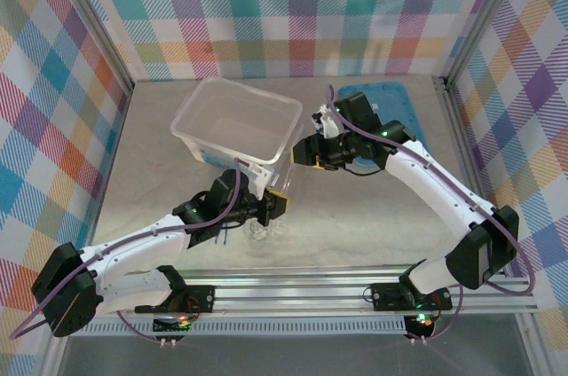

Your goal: Organize the chemistry lab equipment

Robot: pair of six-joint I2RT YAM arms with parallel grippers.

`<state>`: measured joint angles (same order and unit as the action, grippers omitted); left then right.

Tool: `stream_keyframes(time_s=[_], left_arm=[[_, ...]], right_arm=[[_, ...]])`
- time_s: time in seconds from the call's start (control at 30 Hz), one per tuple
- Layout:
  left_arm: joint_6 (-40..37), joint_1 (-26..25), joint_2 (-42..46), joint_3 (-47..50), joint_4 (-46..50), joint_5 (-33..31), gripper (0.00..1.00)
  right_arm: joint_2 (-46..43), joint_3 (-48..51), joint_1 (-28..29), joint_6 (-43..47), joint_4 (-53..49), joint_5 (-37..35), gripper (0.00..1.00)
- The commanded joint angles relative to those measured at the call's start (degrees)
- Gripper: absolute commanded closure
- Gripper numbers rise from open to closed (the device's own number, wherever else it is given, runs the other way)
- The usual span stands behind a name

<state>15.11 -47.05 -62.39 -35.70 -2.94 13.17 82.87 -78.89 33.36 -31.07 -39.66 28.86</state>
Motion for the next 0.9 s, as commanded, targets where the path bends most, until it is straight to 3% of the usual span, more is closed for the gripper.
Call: stream_keyframes(time_s=[0.0, 0.4, 0.87], left_arm=[[-1.1, 0.2, 1.8, 0.5, -0.1, 0.1, 0.97], [-0.5, -0.1, 2.4, 1.3, -0.6, 0.6, 0.97], [-0.4, -0.5, 2.2, 1.3, -0.5, 0.9, 0.97]], right_arm=[[1.5, 0.8, -0.2, -0.4, 2.1, 4.9, 0.47], [3.6, 2.7, 0.0, -1.2, 5.9, 9.5, 0.53], [6.2, 1.6, 1.1, 0.0, 6.1, 10.2, 0.63]])
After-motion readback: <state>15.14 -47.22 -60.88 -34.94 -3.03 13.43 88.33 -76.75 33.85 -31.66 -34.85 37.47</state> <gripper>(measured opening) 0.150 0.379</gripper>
